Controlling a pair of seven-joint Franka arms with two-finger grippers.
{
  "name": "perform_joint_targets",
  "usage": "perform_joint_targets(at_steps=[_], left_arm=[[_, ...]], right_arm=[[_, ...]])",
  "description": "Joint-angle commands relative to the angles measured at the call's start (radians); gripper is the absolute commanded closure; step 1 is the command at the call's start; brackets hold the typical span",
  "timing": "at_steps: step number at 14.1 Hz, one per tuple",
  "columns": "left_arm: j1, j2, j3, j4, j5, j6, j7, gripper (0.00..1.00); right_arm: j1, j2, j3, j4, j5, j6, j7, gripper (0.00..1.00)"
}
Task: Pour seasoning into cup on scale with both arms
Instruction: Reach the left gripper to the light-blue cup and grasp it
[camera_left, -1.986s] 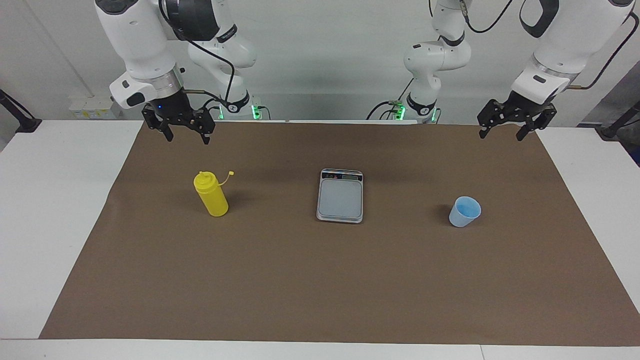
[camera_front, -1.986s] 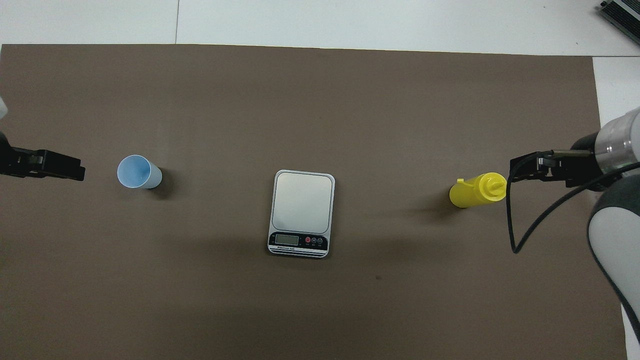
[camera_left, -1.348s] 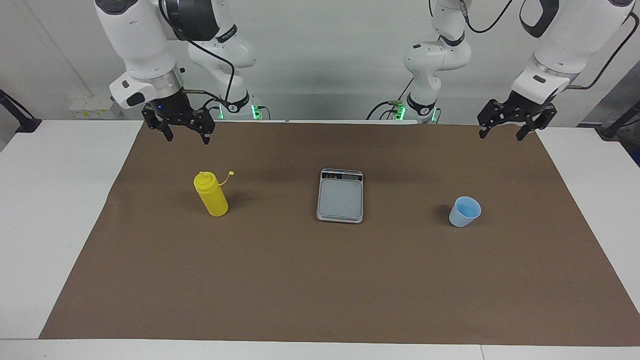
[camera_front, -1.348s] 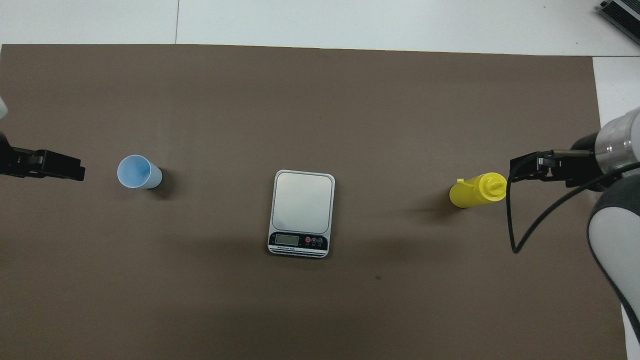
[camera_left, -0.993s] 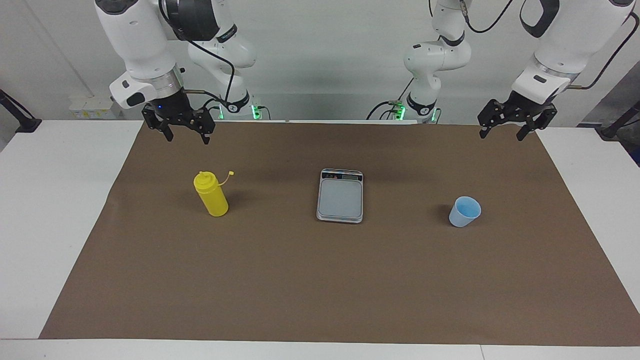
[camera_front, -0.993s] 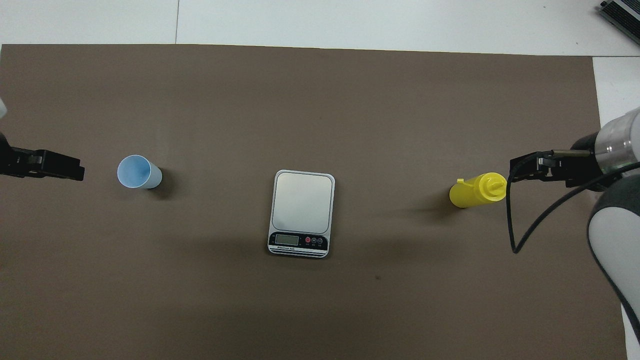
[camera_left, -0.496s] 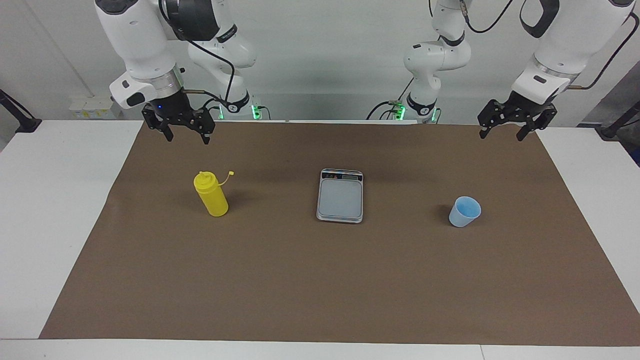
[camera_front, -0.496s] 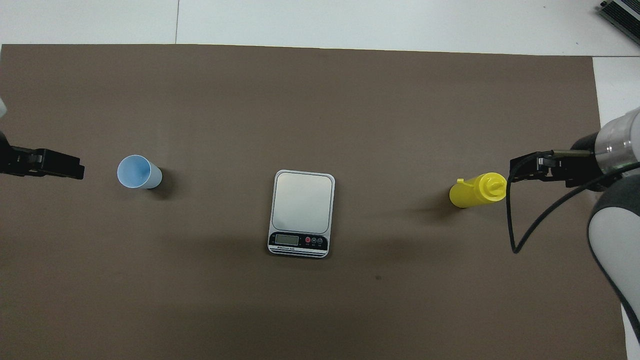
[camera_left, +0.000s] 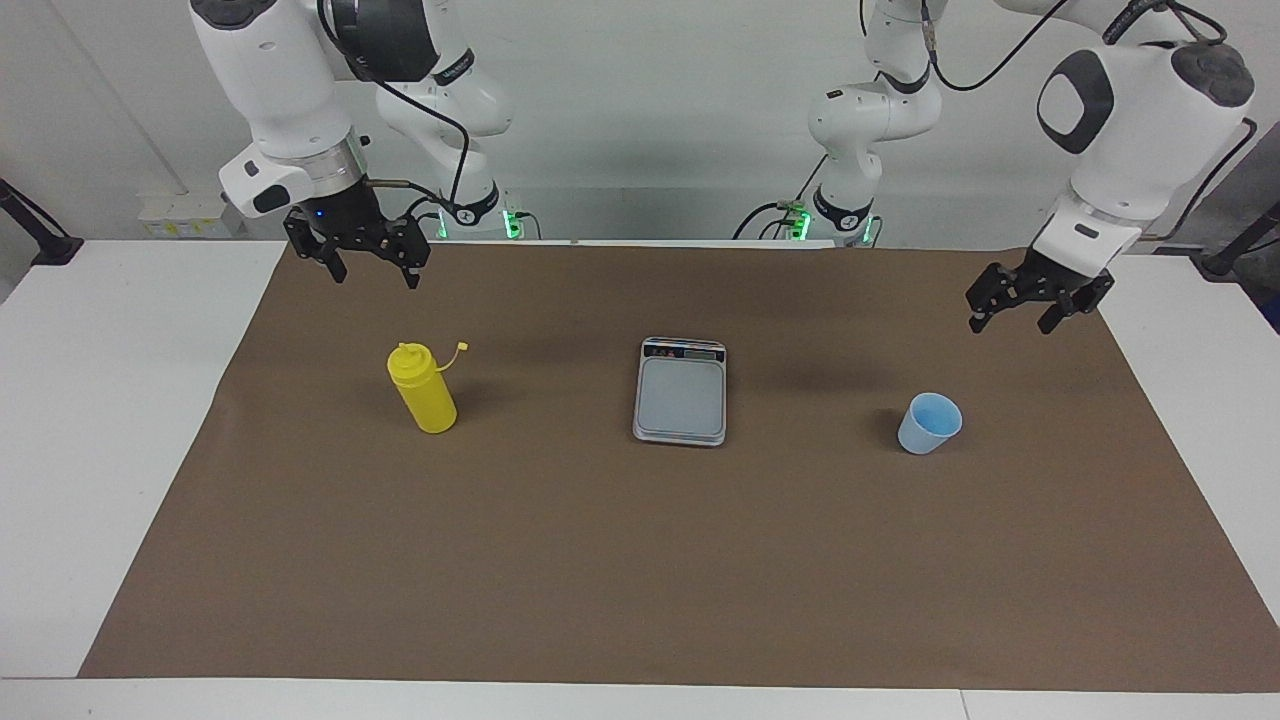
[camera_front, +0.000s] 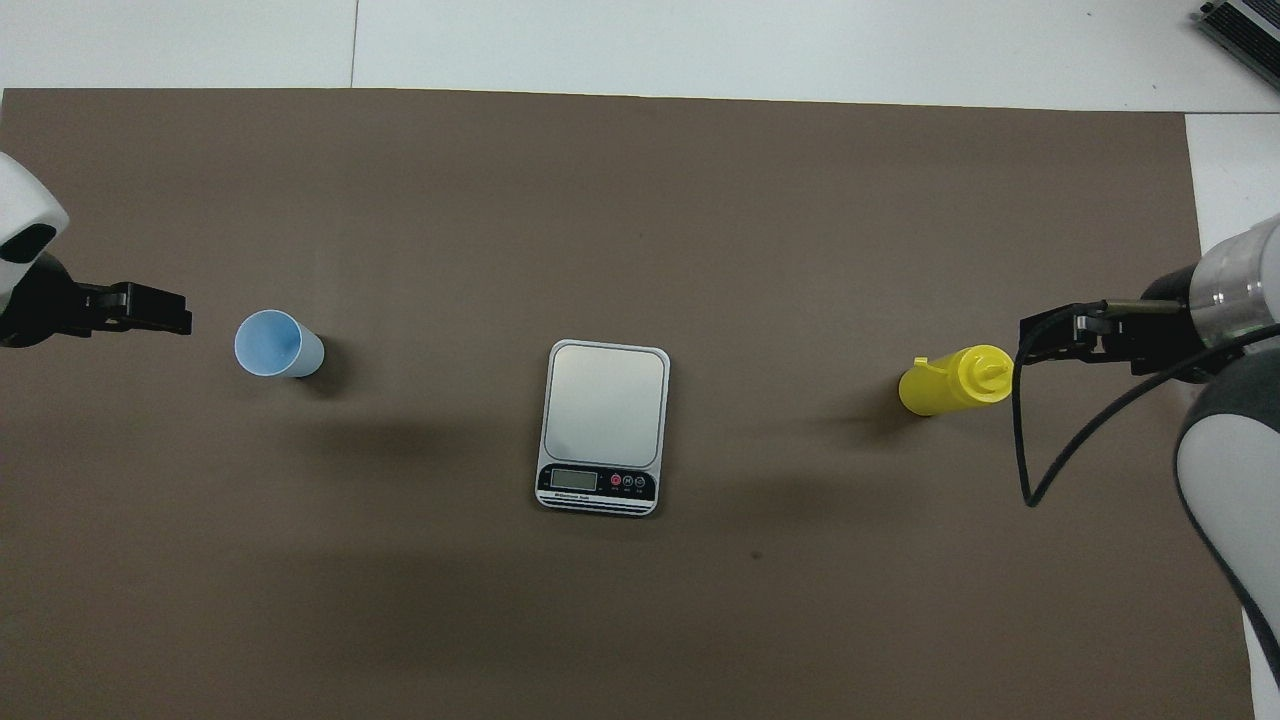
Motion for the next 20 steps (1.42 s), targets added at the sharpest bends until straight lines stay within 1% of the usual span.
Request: perform_joint_targets(at_steps=[1,3,8,11,14,15,16,17,18,19,20], left_arm=[[0.013,-0.008,-0.007,-0.131,-0.018,0.154,-0.041,0.0],[0.011,0.029,-0.007,-0.182,-0.018,0.245,-0.095,0.0],[0.024,0.067,-0.008,-0.268,-0.021,0.395,-0.187,0.0],[0.022,0.113,-0.008,-0.294,-0.021,0.464,-0.207,0.0],[0.017,0.132,-0.008,-0.323,-0.021,0.513,-0.218,0.0],[0.013,0.148,-0.008,-0.329,-0.021,0.535,-0.236,0.0],[0.013,0.155,-0.008,-0.331,-0.021,0.536,-0.241,0.23],[0.011,0.156,-0.008,-0.329,-0.021,0.533,-0.239,0.55],[0.01,0.156,-0.008,-0.328,-0.021,0.526,-0.227,0.94],[0.008,0.156,-0.008,-0.329,-0.021,0.521,-0.213,1.0],[0.007,0.156,-0.008,-0.323,-0.02,0.517,-0.198,1.0]], right_arm=[[-0.01,-0.004,0.006,-0.006,-0.005,-0.009,-0.018,0.0],[-0.012,-0.005,0.006,-0.006,-0.005,-0.009,-0.018,0.0],[-0.012,-0.005,0.006,-0.006,-0.005,-0.009,-0.018,0.0],[-0.01,-0.005,0.006,-0.006,-0.005,-0.009,-0.019,0.0],[-0.01,-0.004,0.006,-0.006,-0.005,-0.009,-0.018,0.0],[-0.01,-0.005,0.006,-0.006,-0.005,-0.009,-0.018,0.0],[-0.01,-0.004,0.006,-0.006,-0.005,-0.009,-0.019,0.0],[-0.01,-0.005,0.006,-0.006,-0.005,-0.009,-0.019,0.0],[-0.01,-0.005,0.006,-0.006,-0.005,-0.009,-0.018,0.0],[-0.01,-0.005,0.006,-0.006,-0.005,-0.009,-0.018,0.0],[-0.01,-0.005,0.006,-0.006,-0.005,-0.009,-0.018,0.0]])
